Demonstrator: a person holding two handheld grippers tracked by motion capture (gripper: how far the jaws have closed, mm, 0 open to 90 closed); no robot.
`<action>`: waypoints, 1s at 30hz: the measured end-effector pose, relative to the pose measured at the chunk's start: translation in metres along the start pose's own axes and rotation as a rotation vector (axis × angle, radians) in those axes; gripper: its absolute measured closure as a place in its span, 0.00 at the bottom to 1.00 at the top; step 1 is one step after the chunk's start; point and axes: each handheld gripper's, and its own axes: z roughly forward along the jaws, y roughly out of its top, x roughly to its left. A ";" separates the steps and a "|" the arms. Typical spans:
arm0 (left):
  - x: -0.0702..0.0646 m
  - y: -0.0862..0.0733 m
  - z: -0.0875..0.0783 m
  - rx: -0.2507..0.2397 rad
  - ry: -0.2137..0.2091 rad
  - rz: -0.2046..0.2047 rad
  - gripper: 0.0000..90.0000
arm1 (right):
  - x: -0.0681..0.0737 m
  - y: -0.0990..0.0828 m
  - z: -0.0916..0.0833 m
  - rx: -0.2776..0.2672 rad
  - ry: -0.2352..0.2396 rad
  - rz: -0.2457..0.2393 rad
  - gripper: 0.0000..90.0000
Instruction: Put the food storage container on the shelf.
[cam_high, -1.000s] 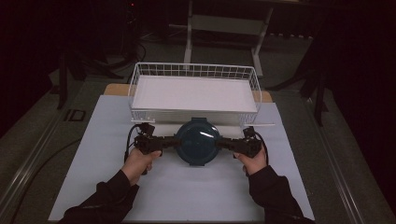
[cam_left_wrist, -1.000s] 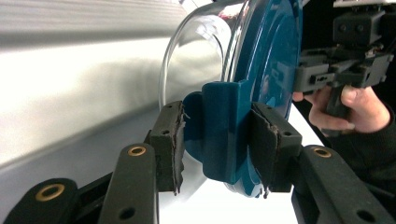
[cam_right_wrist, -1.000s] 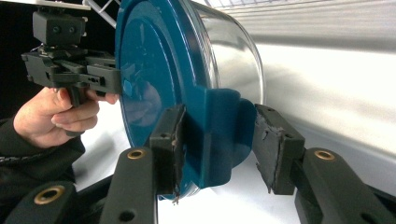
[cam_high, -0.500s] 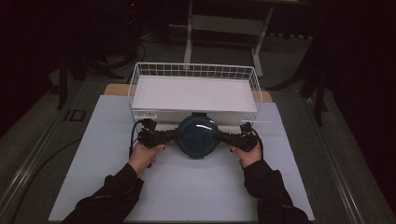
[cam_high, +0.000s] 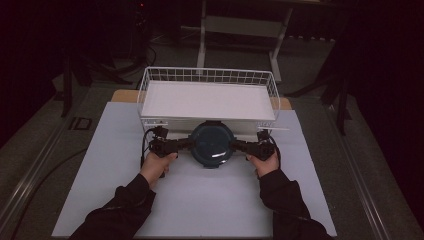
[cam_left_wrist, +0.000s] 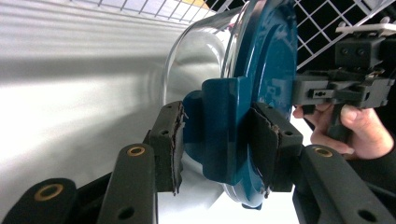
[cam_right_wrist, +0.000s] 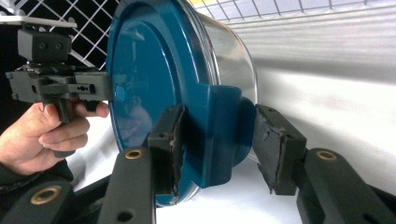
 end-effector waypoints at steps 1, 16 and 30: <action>0.002 0.000 0.000 0.002 -0.006 -0.010 0.62 | 0.000 -0.001 0.000 0.002 -0.001 0.007 0.59; 0.004 0.000 0.006 -0.073 0.103 0.082 0.50 | 0.003 0.001 0.006 -0.042 -0.080 -0.001 0.54; -0.006 0.000 -0.003 -0.130 0.096 0.148 0.32 | 0.018 0.002 0.006 -0.072 -0.185 -0.104 0.46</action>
